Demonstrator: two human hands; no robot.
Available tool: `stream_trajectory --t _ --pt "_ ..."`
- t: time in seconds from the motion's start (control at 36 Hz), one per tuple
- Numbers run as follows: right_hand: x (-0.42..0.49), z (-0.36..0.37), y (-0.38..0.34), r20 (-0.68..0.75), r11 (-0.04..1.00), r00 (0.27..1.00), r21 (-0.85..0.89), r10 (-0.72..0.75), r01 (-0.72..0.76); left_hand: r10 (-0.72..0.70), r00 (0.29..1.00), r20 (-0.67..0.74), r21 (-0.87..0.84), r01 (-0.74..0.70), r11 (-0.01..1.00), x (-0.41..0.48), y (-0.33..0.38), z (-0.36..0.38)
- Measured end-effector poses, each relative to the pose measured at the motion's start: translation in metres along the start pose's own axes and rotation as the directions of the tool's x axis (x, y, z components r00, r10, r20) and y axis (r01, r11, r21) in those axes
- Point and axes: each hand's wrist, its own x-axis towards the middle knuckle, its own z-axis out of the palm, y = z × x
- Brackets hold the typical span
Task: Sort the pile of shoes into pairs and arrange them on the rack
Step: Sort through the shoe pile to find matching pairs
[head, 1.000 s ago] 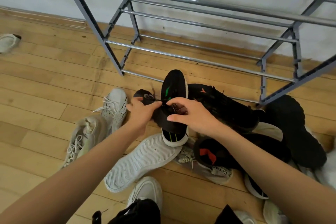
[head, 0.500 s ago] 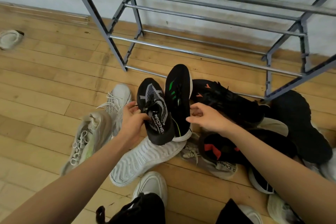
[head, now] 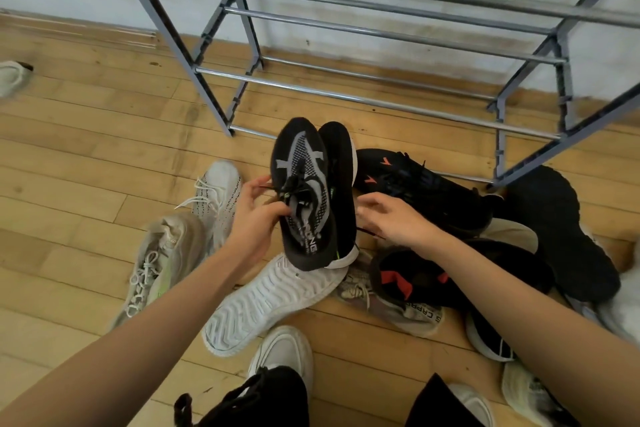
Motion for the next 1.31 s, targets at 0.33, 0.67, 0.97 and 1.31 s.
stream_trajectory --t 0.33,0.67,0.97,1.31 --pt "-0.011 -0.009 0.017 -0.047 0.955 0.993 0.284 0.108 -0.091 -0.141 0.962 0.232 0.518 0.001 0.855 0.008 -0.012 0.067" --pt "-0.004 -0.019 -0.006 -0.315 0.994 0.946 -0.054 0.072 -0.094 0.003 0.993 0.114 0.930 -0.108 0.352 -0.009 -0.038 -0.056" --pt "-0.017 0.042 -0.017 0.241 0.332 0.903 -0.871 -0.356 0.363 -0.206 0.914 0.349 0.916 -0.379 -0.128 -0.036 -0.071 -0.055" --pt "-0.023 0.052 -0.027 0.251 0.200 0.891 -0.918 -0.379 0.344 -0.286 0.879 0.381 0.925 -0.362 0.120 -0.029 -0.048 -0.059"
